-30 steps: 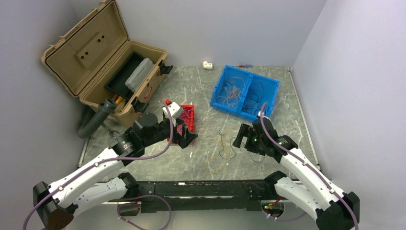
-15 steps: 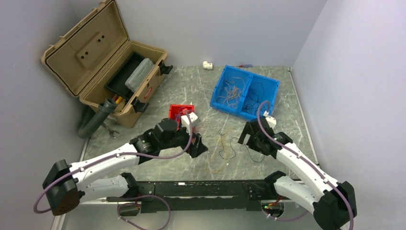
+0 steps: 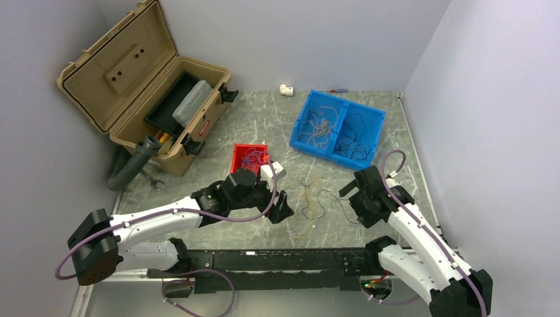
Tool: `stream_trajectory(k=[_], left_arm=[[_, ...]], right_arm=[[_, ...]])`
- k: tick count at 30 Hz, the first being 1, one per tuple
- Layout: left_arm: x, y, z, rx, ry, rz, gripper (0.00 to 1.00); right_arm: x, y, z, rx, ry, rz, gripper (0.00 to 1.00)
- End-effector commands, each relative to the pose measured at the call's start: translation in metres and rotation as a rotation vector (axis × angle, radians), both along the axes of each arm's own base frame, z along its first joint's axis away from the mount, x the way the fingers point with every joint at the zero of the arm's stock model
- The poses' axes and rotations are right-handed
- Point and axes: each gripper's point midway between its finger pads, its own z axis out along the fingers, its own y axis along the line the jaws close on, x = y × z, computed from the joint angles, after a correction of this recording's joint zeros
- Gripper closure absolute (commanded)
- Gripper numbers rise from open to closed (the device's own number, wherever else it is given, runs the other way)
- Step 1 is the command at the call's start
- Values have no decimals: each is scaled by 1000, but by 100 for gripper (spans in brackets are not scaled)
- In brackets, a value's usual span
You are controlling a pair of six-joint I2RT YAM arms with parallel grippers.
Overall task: Untangle the cables
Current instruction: Pick up the cable at the center of the board.
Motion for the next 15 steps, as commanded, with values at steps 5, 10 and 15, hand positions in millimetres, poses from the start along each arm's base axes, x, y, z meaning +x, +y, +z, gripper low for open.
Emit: stream_trajectory(k=[5,10,15], left_arm=[[12,-8,23,-84,-118,7,3],[9,-4,24,-124,-164,-2,3],[9,-1,20,-119,-181,-3,3]], right_arm=[[6,31,11,223,58,-186,0],[12,37,6,288,83,-304,0],[21,44,-6,342,110,-412,0]])
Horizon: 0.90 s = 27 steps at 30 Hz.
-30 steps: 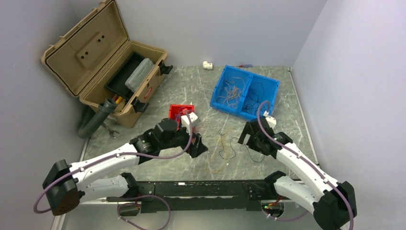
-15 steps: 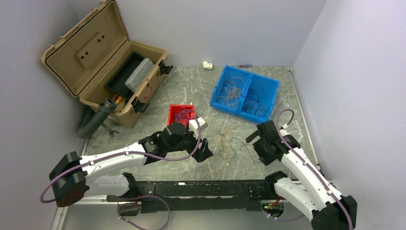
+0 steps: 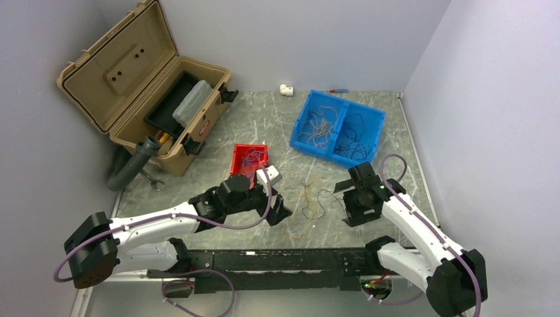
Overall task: Untangle the cables
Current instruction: Pick up the cable at the center of the board.
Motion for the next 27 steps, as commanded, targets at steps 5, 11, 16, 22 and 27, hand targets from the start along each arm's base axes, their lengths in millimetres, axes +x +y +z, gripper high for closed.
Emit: stream_trajectory(k=[5,11,16,22,27], left_arm=[[5,-3,22,-69,-97,-1,3],[5,3,20,-58,-111,11,2],[6,9,20,-58,-125,29,2],[10,10,22,-49,-137,46,2],[15,10,26,-62,-152,66,2]], right_arm=[[28,20,-20,173,22,-237,2],[45,8,-36,172,84,-308,7],[56,-8,-40,170,73,-357,11],[49,-1,-52,146,234,-312,30],[43,1,-69,127,316,-283,59]])
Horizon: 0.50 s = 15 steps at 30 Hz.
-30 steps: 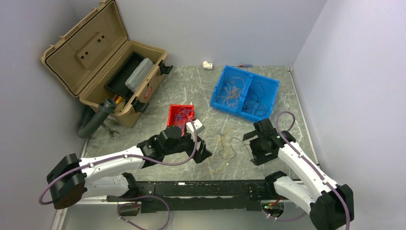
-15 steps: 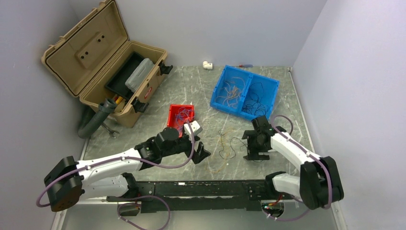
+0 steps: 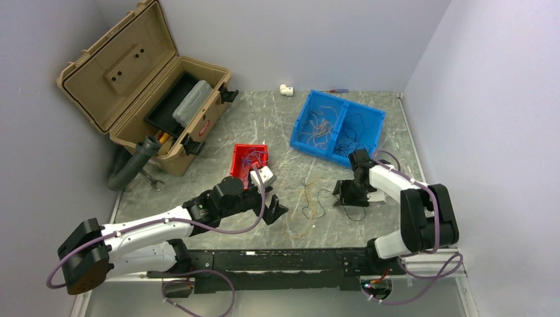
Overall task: Untangle the cables
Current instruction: Pick up the cable at the center of the board.
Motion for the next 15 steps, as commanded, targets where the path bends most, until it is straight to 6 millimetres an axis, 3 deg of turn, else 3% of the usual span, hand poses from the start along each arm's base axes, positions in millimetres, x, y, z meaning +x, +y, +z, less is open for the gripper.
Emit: stream_trajectory(k=[1,3,7,15], left_arm=[[7,-3,19,-55,-54,21,2],[5,-2,20,-61,-50,20,2],[2,4,18,-52,-50,24,2],[-3,10,19,-44,-29,25,2]], right_arm=[[-8,1,-12,3,59,24,74],[-8,1,-11,1,51,20,100],[2,-9,11,-52,-24,23,100],[11,-38,93,-222,-263,117,100]])
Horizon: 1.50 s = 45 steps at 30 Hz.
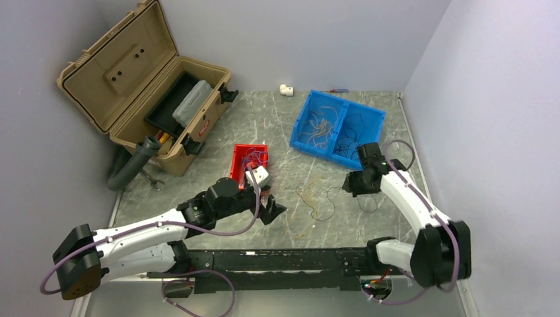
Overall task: Untangle the cables
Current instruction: Pick up the cable at the center of the board, then untie the cable.
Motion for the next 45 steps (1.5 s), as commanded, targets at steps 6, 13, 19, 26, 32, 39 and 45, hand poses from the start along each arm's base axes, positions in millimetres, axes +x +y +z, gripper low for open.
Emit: stream_trajectory(k=[6,13,19,26,32,39,45], left_arm=[[-10,0,14,-35,-1,-40,1],[-9,-11,26,-48,10,-58,2],[-5,-16,32,-54,26,-45,3],[-4,-21,32,-51,44,-48,3],[9,-33,32,-39,-29,-52,2],[20,-49,57,-162,-305,-113,7],[30,-67,67,-156,-491,-166,3]], right_arm=[[13,-17,111,-141,-310,186,100],[23,-15,205,-190,-564,277,100],[32,-43,278,-394,-681,289,100],[58,-51,328,-525,-823,320,100],[63,-35,346,-500,-915,401,100],[50,-14,382,-527,-1097,575,100],[34,3,409,-553,-1192,739,100]])
